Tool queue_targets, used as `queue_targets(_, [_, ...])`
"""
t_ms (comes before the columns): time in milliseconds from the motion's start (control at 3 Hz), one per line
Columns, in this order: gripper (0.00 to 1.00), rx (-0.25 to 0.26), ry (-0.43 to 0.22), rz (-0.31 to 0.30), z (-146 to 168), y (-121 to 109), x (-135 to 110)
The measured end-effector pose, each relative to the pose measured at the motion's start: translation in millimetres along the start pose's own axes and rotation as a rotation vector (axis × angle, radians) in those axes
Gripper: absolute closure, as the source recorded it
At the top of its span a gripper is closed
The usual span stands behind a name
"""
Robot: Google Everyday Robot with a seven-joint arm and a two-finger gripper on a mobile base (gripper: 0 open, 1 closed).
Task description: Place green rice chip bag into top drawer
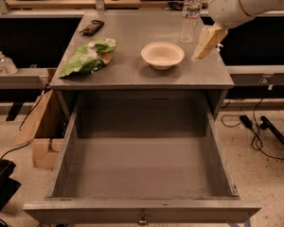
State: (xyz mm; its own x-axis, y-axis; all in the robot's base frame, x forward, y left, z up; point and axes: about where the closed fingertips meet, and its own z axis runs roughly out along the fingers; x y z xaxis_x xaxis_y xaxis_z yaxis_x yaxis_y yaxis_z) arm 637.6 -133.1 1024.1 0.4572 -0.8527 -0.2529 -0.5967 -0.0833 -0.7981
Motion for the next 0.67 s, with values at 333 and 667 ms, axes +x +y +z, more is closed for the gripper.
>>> queue_targets(333, [0.00,0.028,-0.079,-0.021,43.3,-11.6,-13.9])
queue_targets(667, [0.00,0.054,-0.249,-0.039,119.1,-29.9,-54.9])
